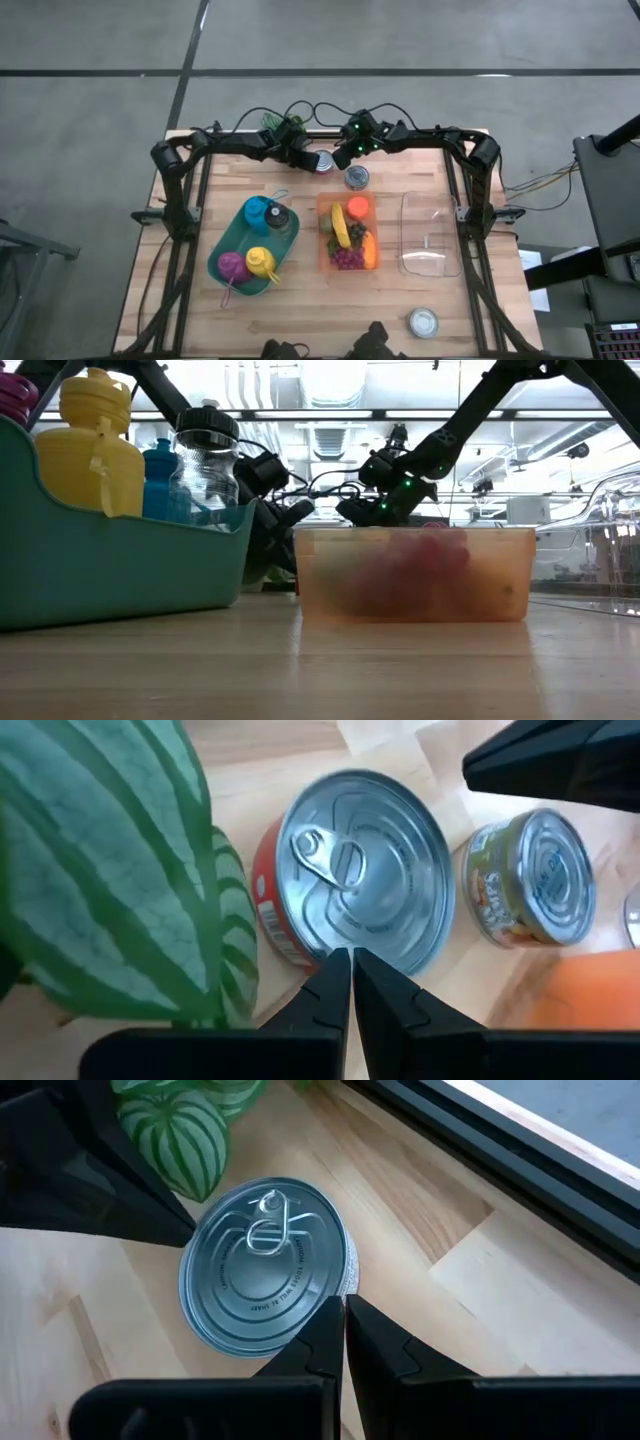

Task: Pick & Place Food Item
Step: Put the red tuna can into the transparent bin

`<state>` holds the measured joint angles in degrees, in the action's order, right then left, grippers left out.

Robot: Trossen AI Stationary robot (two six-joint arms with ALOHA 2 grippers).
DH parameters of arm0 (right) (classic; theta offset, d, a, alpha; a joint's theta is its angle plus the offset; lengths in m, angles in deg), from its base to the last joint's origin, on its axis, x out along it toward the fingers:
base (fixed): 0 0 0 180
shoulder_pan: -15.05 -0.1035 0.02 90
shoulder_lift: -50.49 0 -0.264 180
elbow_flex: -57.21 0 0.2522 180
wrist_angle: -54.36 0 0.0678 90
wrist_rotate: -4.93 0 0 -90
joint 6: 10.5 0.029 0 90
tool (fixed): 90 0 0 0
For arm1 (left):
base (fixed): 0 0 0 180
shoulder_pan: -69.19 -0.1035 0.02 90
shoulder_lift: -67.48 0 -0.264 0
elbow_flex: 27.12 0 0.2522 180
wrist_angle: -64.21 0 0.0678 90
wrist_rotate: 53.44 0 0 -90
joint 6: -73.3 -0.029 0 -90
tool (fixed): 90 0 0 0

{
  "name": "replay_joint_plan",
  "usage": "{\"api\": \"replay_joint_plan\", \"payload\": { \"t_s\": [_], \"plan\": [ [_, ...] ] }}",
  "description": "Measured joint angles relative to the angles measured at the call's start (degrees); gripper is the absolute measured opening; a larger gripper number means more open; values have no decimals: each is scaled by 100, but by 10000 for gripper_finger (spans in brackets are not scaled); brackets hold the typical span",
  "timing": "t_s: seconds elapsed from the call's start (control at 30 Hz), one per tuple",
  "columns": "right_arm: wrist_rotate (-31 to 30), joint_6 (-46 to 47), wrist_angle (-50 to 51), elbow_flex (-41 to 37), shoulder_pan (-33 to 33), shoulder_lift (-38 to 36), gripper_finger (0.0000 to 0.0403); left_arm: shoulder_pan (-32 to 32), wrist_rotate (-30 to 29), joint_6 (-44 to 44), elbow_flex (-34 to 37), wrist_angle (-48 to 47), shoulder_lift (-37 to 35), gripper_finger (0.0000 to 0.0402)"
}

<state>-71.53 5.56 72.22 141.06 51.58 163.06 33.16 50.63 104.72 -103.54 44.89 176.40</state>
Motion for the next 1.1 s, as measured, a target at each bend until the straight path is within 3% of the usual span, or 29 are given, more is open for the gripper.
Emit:
{"api": "replay_joint_plan", "payload": {
  "t_s": [0.17, 1.1],
  "plan": [
    [-2, 0, -7, 0, 0, 0, 13, 0, -278, -1, 0, -2, 0, 22],
    [48, 315, -379, 0, -208, 2, 13, 0, -396, -163, 11, -657, -42, 22]
  ]
}}
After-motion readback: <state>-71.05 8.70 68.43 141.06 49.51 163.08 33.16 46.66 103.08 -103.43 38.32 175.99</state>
